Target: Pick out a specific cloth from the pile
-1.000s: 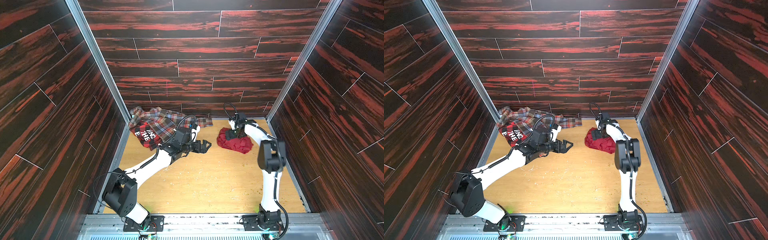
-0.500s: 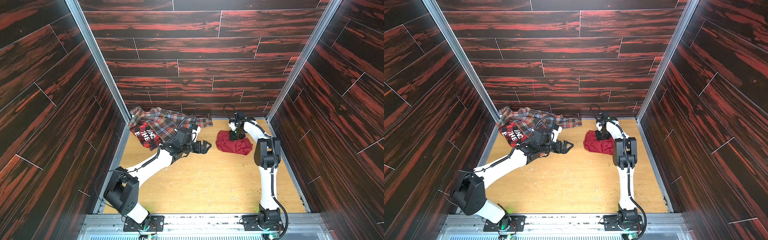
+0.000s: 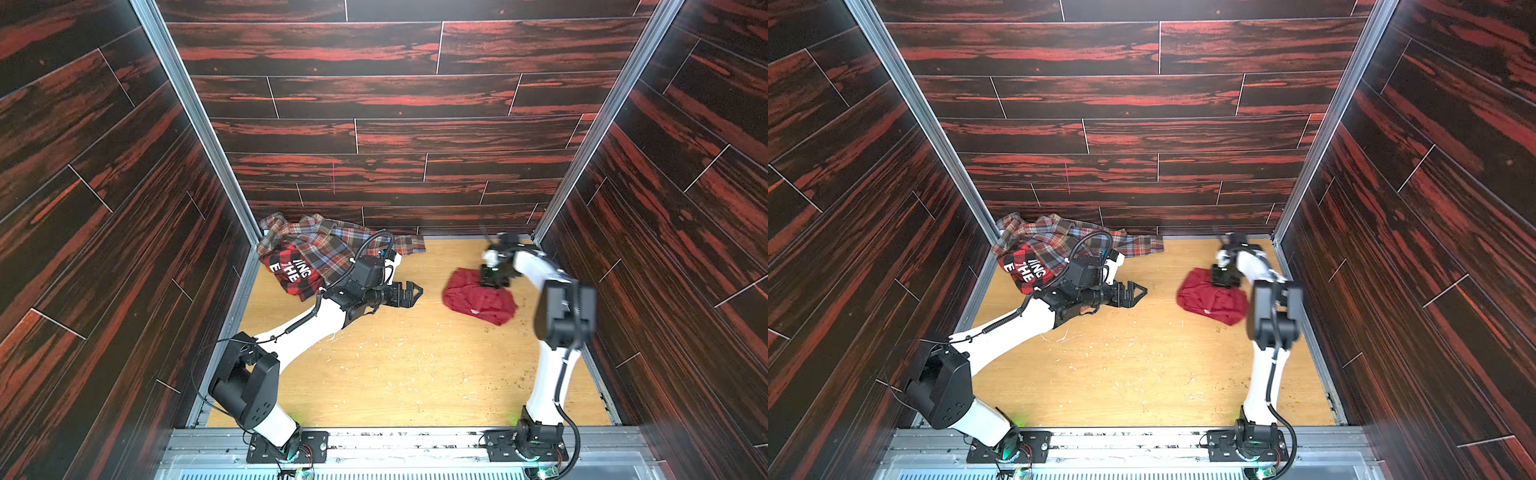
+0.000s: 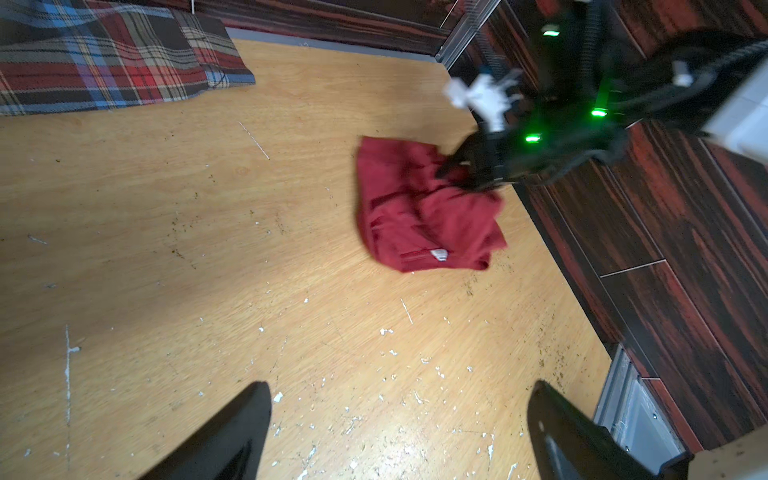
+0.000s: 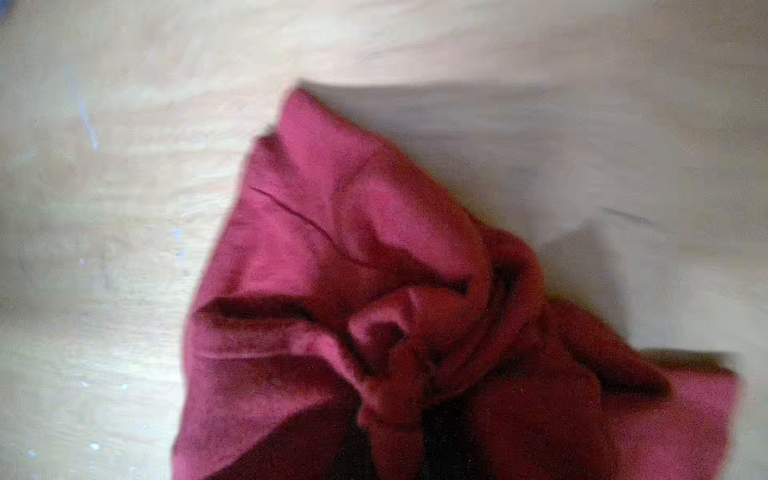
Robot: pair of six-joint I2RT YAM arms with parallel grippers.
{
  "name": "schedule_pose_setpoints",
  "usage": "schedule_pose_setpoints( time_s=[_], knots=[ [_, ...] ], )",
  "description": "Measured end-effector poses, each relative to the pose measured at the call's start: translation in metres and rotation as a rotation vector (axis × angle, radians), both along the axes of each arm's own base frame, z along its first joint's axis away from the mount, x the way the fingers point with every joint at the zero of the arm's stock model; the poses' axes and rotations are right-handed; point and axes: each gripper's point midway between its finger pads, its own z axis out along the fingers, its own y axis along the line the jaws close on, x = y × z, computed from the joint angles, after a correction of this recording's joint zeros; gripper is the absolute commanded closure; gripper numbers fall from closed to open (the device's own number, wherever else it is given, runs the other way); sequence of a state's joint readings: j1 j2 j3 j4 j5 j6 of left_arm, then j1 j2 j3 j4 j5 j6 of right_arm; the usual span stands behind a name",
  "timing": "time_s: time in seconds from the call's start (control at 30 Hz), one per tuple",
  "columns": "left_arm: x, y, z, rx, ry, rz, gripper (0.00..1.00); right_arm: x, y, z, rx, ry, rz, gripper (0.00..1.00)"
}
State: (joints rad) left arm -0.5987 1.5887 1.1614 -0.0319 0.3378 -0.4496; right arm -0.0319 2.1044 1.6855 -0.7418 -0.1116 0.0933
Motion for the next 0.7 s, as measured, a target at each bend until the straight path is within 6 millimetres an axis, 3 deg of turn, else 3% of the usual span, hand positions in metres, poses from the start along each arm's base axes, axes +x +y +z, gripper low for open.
schedule_pose_setpoints(
  time_s=[0.23,0.4,0.57,0.7],
  knots=[
    [0.002,-0.002,0.005,-0.023,-0.009,0.004,0.01,0.013,-0.070,0.071,-0.055,-0.216,-0.229,1.00],
    [0.001,-0.002,0.004,-0.025,-0.008,0.005,0.01,0.035,-0.104,0.098,-0.053,-0.318,-0.346,1.00],
    [-0.002,0.002,0.001,-0.016,-0.006,0.015,0.01,0.080,-0.122,0.097,-0.050,-0.364,-0.392,1.00],
    [-0.005,0.007,0.009,-0.014,-0.028,0.026,0.01,0.106,-0.125,0.068,-0.053,-0.330,-0.391,1.00]
  ],
)
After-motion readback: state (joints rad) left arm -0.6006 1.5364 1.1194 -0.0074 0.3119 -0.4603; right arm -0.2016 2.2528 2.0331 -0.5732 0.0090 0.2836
